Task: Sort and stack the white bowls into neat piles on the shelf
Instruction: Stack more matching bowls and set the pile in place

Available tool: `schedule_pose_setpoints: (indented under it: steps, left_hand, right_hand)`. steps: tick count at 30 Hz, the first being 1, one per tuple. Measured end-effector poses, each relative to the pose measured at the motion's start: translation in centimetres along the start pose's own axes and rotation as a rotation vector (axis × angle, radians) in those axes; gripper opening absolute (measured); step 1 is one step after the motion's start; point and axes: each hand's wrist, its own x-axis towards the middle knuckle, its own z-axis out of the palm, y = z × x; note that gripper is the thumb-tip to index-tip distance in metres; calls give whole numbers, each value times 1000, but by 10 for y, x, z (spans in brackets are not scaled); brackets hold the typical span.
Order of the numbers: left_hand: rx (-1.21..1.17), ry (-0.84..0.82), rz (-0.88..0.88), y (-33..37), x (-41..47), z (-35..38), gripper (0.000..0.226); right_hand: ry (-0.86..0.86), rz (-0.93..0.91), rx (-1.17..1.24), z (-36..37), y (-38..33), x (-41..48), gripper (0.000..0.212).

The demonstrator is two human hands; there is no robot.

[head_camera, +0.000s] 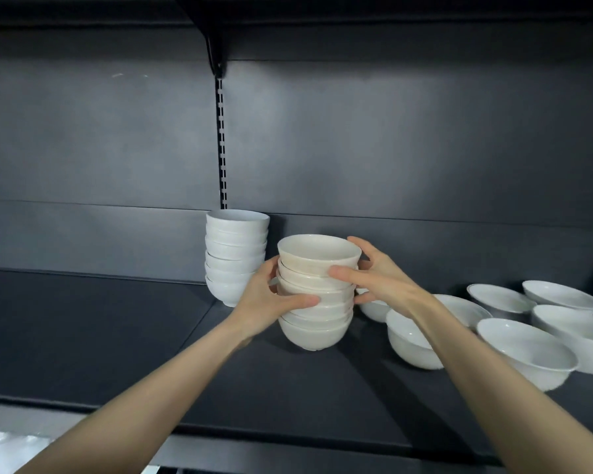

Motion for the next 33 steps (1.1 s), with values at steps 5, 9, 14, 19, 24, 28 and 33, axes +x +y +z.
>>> schedule_pose_setpoints:
  steps: [5,9,14,19,24,28,33]
  left_hand:
    - [-18,7,-18,0,-18,-45,84]
    - [-5,22,-27,-3,-30,-83,77]
    - [31,49,-41,-4,-38,-124,78]
    - [41,62,-63,-8,-39,-148,95]
    - [79,65,-87,-8,-40,-152,95]
    - [191,66,-106,-4,-47,-152,93]
    - [406,124,-58,5,-69,-143,57]
  right_hand:
    - [-8,-12,15,45,-12,2,89]
    - [-21,-6,17,82,-22,8,92]
    - [-56,-5,40,121,-35,16,75]
    - [-74,3,65,147,-43,27,70]
    - [-75,18,54,150,-42,31,80]
    - [-101,31,-36,147,-46,26,91]
    - [-95,-9,-296,131,-53,10,83]
